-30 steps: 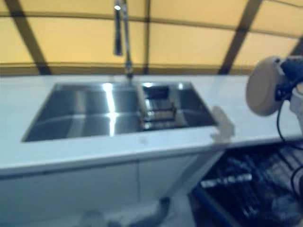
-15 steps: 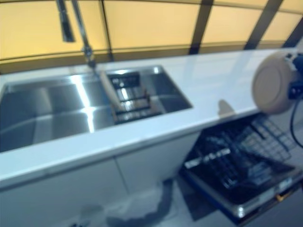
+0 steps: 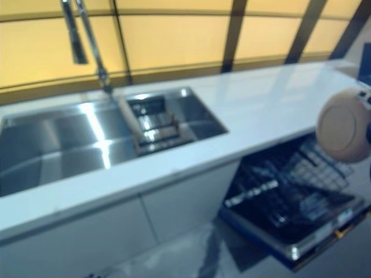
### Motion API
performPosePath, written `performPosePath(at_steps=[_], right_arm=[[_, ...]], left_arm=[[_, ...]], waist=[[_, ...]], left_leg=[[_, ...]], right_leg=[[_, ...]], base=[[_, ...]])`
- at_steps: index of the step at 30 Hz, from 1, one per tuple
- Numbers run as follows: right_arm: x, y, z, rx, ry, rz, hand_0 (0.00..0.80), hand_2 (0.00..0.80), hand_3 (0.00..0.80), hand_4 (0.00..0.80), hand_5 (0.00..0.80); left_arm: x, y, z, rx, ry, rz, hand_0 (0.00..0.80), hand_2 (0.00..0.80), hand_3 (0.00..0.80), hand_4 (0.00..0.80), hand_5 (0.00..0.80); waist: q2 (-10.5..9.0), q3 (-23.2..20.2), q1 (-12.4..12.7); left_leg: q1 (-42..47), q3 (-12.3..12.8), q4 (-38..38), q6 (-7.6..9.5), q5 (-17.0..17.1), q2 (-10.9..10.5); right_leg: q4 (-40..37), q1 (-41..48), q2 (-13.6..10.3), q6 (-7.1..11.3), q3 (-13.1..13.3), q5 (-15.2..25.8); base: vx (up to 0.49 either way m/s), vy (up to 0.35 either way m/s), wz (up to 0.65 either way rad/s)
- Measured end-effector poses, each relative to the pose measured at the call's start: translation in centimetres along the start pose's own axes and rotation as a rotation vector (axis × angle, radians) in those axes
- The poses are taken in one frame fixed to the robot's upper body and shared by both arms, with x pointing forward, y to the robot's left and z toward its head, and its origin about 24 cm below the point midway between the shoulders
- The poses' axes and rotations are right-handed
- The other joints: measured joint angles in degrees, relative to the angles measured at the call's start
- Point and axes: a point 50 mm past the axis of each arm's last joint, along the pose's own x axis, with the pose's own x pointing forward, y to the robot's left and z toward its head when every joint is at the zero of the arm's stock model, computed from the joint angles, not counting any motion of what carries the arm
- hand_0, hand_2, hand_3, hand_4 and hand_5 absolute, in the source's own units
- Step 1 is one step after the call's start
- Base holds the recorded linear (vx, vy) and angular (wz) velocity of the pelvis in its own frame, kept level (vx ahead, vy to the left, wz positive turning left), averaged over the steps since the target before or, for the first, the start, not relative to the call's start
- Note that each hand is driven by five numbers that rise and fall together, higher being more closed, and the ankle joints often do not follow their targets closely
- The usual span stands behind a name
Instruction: Take plates into dishwasher
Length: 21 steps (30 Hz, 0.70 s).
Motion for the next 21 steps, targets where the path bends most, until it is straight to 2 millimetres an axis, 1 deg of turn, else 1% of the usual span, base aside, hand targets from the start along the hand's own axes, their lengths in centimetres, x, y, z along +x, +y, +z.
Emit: performPosePath(at_steps=[4, 10, 14, 21], right_arm=[[-0.3, 0.5, -1.6, -0.040, 0.037, 0.056, 0.800, 0.800, 0.800, 0.800, 0.800], [-0.8, 0.3, -3.4, -0.114, 0.093, 0.087, 0.800, 0.800, 0.800, 0.800, 0.800], [-0.9, 0.5, -4.0, -0.164, 0.105, 0.109, 0.800, 0.800, 0.800, 0.800, 0.800], [-0.9, 0.9, -4.2, -0.207, 0.077, 0.123, 0.800, 0.800, 0.800, 0.800, 0.800]], left_arm=[[0.0, 0.1, -0.3, 0.000, 0.008, 0.001, 0.000, 0.000, 0.000, 0.000, 0.000], [0.0, 0.1, -0.3, 0.001, 0.007, 0.002, 0.000, 0.000, 0.000, 0.000, 0.000], [0.0, 0.2, -0.4, 0.001, 0.009, 0.005, 0.000, 0.000, 0.000, 0.000, 0.000], [0.0, 0.2, -0.3, 0.002, 0.005, 0.006, 0.000, 0.000, 0.000, 0.000, 0.000]], waist=[[-0.06, 0.0, -1.2], [-0.10, 0.0, -1.3], [-0.11, 0.0, -1.4], [-0.12, 0.1, -1.4]], left_leg=[[-0.1, -0.1, 0.0, -0.03, 0.0, -0.1], [-0.1, 0.0, 0.0, -0.04, 0.0, 0.0], [-0.1, 0.2, 0.0, -0.04, -0.1, 0.0], [-0.2, 0.2, 0.0, -0.04, -0.1, 0.0]], right_leg=[[0.0, -0.1, 0.0, 0.02, 0.2, 0.0], [0.0, -0.2, 0.0, 0.03, 0.7, 0.0], [0.0, -0.4, 0.0, 0.04, 0.9, 0.1], [-0.1, -0.4, 0.0, 0.05, 0.9, 0.0]], base=[[0.004, -0.031, 0.00], [0.006, -0.021, -0.02], [0.008, -0.015, -0.02], [0.002, -0.015, 0.00]])
